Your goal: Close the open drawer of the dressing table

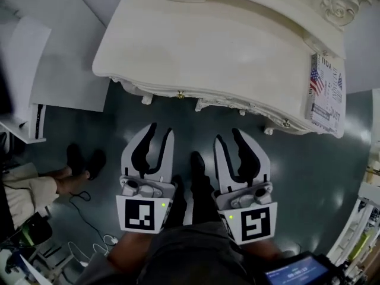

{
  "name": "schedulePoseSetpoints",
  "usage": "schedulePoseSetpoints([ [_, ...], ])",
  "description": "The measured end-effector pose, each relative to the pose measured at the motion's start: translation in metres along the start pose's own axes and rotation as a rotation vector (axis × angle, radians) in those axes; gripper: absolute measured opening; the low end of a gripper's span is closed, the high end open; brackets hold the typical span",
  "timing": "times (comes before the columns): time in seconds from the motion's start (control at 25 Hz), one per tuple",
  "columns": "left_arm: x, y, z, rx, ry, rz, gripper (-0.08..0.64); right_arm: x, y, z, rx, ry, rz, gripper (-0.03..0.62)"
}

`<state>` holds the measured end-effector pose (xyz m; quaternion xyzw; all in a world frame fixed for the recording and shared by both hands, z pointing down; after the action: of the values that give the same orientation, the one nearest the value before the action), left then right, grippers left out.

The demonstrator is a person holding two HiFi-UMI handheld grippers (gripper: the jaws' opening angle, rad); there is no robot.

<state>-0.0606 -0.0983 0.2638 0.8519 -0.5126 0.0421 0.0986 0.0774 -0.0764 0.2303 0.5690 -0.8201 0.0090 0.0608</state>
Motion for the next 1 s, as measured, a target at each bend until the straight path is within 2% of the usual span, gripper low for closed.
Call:
schedulePoseSetpoints([
  [0.08, -0.025, 0.002, 0.021, 0.019, -0.007, 0.015, 0.055, -0.005, 0.016, 0.014, 0.004, -0.002, -0.006, 0.101],
  [0.16, -0.047, 0.005, 0.039, 0.036, -0.007, 0.037, 0.022, -0.009, 0.030, 0.027, -0.020, -0.007, -0.014, 0.101],
  [0.32, -0.079, 0.005, 0.072, 0.082, -0.033, 0.047, 0.015, -0.018, 0.053, 0.048, -0.062, -0.011, -0.022, 0.045],
  [0.56, -0.114, 0.005, 0.112, 0.110, -0.104, 0.065, 0.015, -0.036, 0.082, 0.086, -0.090, -0.057, -0.018, 0.025],
  [0.8, -0.138, 0.004, 0.130, 0.121, -0.137, 0.062, 0.015, -0.050, 0.093, 0.111, -0.113, -0.102, -0.040, 0.020],
  [1.0, -0.147, 0.003, 0.136, 0.129, -0.162, 0.056, 0.015, -0.060, 0.101, 0.116, -0.138, -0.117, -0.043, 0.014],
])
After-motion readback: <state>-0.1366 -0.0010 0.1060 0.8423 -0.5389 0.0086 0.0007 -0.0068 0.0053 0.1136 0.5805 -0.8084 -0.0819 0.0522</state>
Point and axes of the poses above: the fingertips, and each gripper's own axes: x forward along the fingers, y to its left, z out of its top, the point moved 3 cm from there along -x, backward along the fingers, and after that the axes turned 4 degrees about -x, right-handed, at the moved point
